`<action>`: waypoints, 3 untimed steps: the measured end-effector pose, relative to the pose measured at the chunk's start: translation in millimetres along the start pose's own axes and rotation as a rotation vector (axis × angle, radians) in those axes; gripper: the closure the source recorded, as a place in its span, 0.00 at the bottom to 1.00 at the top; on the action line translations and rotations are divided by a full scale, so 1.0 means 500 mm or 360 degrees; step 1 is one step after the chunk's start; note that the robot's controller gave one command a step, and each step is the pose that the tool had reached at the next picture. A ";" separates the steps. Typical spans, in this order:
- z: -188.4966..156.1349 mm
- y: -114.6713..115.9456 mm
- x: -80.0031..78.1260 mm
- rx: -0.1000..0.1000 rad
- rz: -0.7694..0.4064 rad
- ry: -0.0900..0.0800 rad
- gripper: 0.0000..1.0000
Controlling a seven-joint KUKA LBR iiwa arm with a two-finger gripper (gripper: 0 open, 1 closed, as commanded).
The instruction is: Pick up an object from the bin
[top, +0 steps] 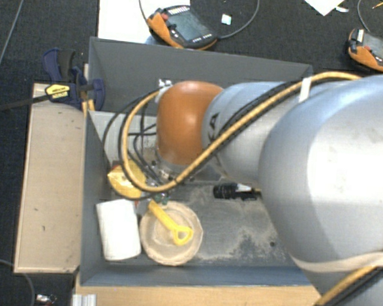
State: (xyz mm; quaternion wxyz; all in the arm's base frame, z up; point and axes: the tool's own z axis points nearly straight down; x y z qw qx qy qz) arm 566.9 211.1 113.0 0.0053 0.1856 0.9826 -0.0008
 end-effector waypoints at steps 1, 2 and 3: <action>0.067 -0.023 -0.005 0.0014 -0.0222 0.0014 0.00; 0.043 -0.026 -0.011 0.0012 -0.0110 0.0005 0.00; 0.065 -0.021 -0.006 0.0015 -0.0213 0.0013 1.00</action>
Offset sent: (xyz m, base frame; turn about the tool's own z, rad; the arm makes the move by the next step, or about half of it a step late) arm 0.0052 0.0378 -0.0430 0.0094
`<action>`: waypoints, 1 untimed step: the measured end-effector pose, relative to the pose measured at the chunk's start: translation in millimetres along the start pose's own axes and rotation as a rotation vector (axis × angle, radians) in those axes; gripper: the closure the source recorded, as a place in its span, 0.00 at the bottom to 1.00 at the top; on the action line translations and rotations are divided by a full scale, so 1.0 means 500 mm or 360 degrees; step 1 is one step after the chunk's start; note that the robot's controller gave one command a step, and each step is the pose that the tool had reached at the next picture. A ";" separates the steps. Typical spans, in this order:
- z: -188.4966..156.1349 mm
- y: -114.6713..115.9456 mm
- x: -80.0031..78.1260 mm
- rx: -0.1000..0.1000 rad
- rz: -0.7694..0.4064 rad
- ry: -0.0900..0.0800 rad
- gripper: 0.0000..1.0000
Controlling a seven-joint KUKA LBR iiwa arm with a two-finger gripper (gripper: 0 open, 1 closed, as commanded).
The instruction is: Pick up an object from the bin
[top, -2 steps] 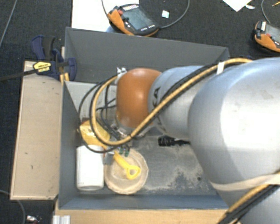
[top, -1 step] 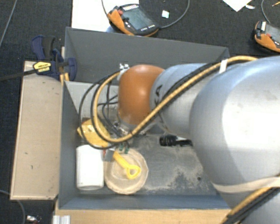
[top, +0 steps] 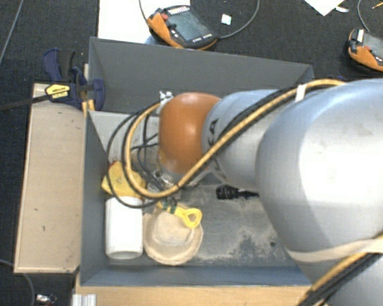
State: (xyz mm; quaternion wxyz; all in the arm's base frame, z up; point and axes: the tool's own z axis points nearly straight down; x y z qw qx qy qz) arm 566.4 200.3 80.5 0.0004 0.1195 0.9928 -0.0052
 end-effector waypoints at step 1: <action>0.000 0.000 0.000 0.0000 0.0002 0.0000 1.00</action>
Offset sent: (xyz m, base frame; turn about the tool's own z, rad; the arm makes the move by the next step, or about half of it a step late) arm -0.0001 -0.0001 0.0814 0.0009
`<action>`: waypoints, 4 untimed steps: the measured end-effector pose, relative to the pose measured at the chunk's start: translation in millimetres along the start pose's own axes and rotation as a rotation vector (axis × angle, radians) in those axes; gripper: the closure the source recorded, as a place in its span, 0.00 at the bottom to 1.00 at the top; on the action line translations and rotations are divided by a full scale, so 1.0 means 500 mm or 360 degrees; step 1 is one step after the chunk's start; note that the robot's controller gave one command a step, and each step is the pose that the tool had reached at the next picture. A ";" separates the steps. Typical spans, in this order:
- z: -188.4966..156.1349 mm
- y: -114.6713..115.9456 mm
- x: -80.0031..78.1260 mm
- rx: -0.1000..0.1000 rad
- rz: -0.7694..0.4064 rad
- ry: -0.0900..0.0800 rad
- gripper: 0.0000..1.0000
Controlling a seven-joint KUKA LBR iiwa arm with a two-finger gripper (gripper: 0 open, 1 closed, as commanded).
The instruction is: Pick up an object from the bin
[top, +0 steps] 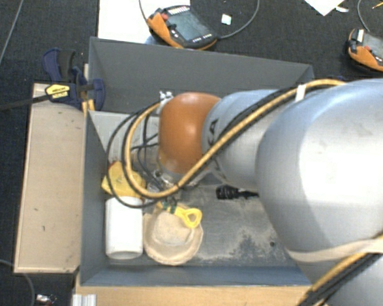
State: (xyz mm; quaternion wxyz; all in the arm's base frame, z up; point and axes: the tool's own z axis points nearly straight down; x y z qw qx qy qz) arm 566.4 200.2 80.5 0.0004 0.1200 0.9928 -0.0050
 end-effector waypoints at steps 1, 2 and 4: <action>-0.032 -0.004 0.005 0.0008 0.0001 0.0013 1.00; -0.119 -0.001 -0.002 -0.0004 0.0001 -0.0006 1.00; -0.172 -0.003 -0.002 -0.0003 0.0001 -0.0005 1.00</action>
Offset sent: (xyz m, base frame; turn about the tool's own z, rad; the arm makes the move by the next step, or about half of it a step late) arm -0.0021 -0.0007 0.0401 0.0005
